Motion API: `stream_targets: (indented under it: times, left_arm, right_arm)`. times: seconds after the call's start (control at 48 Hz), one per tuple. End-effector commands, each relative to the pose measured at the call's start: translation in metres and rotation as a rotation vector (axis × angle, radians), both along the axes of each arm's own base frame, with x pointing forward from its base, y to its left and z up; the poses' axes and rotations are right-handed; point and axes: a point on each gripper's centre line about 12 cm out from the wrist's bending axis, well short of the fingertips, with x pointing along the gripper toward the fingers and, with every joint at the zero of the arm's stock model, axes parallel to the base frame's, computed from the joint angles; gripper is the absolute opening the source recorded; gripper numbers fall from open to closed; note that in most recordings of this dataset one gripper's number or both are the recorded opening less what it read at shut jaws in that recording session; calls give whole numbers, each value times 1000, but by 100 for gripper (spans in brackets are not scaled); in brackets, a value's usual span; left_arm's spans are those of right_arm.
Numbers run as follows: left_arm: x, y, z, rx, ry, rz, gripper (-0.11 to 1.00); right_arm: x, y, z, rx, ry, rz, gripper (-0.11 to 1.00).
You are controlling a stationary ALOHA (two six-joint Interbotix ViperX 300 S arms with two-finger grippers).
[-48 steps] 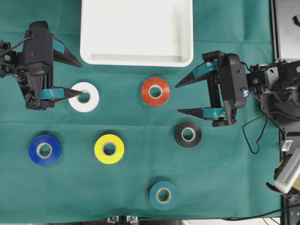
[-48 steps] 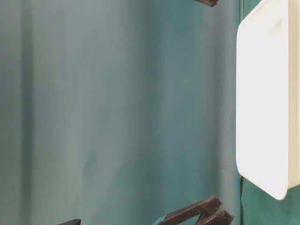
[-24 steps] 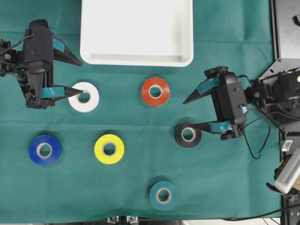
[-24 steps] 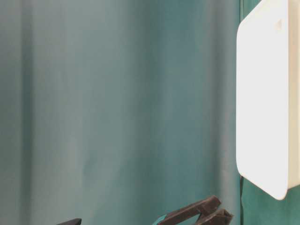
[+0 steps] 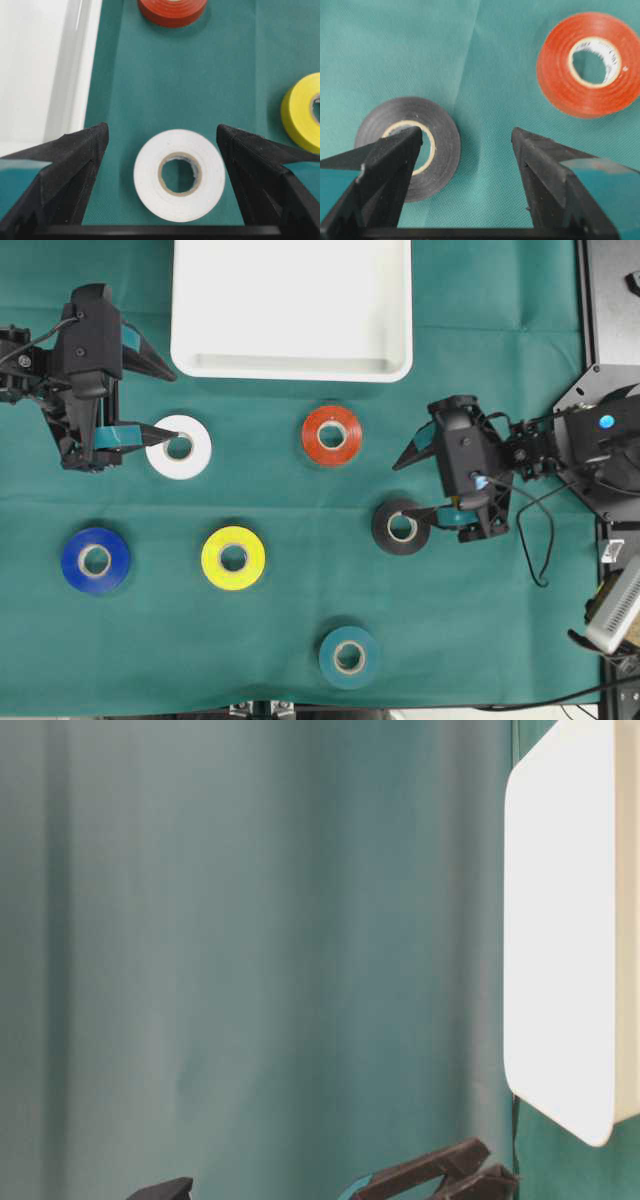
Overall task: Put the tape alternately from left to right into the white case.
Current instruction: 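Lower the right gripper onto the black tape roll and grasp it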
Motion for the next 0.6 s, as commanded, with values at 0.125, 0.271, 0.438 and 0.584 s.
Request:
stream_targets:
  times: [0.125,0.271,0.438,0.584]
  left_arm:
    - [4,1,8,1,-28,3,73]
    - [3,2,8,1,-26,5,73]
    - [3,3,7,1,-25,9,73]
    - [3,3,7,1,-25,11,73]
  right_arm:
    - [11,4,-5,-7,28,6,76]
    - [15,8,-13,-13,57,17,76]
    - [19,12,-20,-18,82,26,76]
    - [22,14,-25,-22,97,31,76]
